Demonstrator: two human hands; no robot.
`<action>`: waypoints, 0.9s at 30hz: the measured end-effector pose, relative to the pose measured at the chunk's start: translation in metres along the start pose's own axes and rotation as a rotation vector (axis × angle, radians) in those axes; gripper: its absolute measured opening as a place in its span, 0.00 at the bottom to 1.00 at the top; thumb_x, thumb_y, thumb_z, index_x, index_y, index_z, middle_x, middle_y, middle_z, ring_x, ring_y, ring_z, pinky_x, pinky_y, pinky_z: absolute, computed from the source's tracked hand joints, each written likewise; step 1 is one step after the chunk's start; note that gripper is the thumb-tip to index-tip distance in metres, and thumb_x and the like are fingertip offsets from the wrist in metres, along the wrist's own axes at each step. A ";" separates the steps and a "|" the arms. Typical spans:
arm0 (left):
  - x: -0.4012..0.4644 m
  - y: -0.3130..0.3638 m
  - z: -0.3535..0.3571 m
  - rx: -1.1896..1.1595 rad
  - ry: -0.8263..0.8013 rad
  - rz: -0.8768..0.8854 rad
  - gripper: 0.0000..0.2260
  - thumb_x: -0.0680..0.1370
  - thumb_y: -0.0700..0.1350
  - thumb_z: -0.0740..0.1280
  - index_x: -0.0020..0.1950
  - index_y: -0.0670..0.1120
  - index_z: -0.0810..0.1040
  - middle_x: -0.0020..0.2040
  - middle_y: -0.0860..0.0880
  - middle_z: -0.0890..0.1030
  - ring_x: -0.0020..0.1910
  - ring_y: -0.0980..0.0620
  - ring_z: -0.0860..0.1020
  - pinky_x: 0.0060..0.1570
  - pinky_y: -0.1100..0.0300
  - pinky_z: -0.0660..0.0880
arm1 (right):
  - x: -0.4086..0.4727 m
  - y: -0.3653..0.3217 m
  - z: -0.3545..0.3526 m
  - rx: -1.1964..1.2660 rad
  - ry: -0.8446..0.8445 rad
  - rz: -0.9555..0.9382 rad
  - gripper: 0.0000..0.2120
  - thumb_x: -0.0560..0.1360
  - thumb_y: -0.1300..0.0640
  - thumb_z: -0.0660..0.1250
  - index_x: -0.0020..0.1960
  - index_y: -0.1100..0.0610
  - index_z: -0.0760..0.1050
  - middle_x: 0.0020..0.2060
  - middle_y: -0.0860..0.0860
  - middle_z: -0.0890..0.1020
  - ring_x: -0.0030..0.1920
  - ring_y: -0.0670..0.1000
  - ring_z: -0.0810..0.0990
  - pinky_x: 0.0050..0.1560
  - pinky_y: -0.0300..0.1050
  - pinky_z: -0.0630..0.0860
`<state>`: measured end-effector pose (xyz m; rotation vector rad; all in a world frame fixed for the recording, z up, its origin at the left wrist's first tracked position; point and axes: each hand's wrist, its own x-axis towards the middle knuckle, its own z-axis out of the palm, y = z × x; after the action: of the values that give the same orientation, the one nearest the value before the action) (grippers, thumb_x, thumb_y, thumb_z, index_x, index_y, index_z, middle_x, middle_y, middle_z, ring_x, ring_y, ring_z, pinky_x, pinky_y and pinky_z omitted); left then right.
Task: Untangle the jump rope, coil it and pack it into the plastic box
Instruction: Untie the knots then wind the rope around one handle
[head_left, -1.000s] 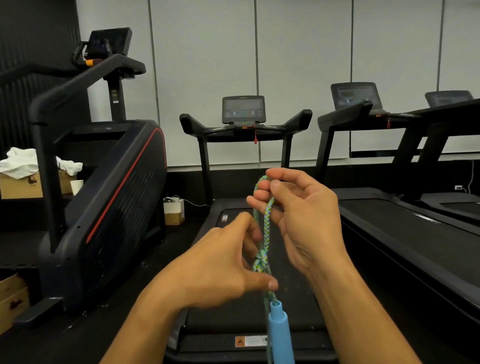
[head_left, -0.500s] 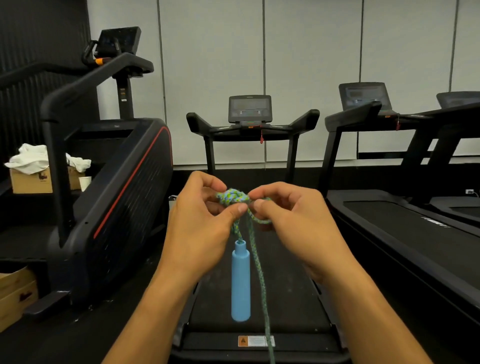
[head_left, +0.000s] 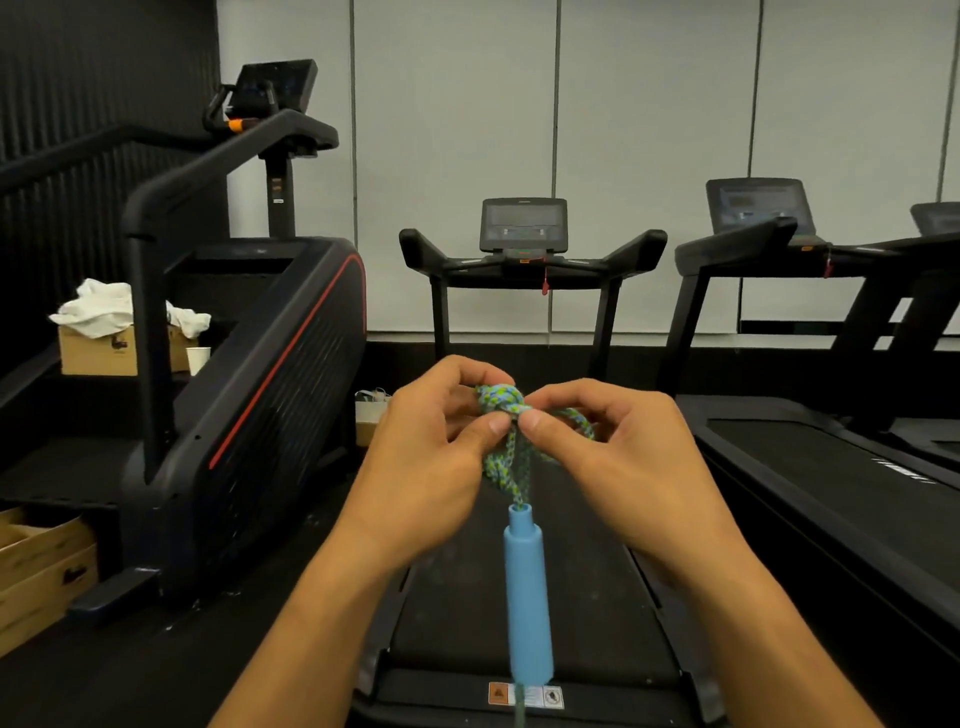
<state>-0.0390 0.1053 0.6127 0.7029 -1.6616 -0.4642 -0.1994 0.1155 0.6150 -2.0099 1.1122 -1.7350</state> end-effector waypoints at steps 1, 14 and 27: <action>0.000 -0.001 0.000 0.002 -0.004 0.003 0.10 0.79 0.34 0.67 0.52 0.49 0.79 0.45 0.48 0.85 0.46 0.54 0.84 0.44 0.63 0.77 | 0.000 0.001 0.001 -0.011 0.003 -0.010 0.02 0.73 0.51 0.73 0.45 0.46 0.84 0.37 0.42 0.85 0.41 0.43 0.83 0.47 0.47 0.81; 0.001 -0.005 -0.005 0.024 0.088 -0.012 0.08 0.76 0.39 0.72 0.51 0.51 0.82 0.43 0.50 0.84 0.41 0.55 0.83 0.41 0.60 0.79 | 0.001 0.001 0.009 -0.162 0.047 -0.135 0.03 0.76 0.54 0.70 0.44 0.47 0.82 0.37 0.43 0.83 0.39 0.43 0.80 0.38 0.33 0.73; 0.002 -0.007 0.008 0.045 0.155 -0.037 0.05 0.76 0.44 0.72 0.50 0.54 0.84 0.45 0.50 0.84 0.44 0.52 0.84 0.45 0.56 0.81 | -0.002 0.001 0.003 -0.275 0.088 -0.163 0.02 0.76 0.54 0.70 0.46 0.47 0.81 0.40 0.44 0.80 0.45 0.40 0.76 0.44 0.29 0.71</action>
<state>-0.0453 0.0985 0.6085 0.7844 -1.5190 -0.3897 -0.1969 0.1156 0.6125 -2.2612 1.3114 -1.8510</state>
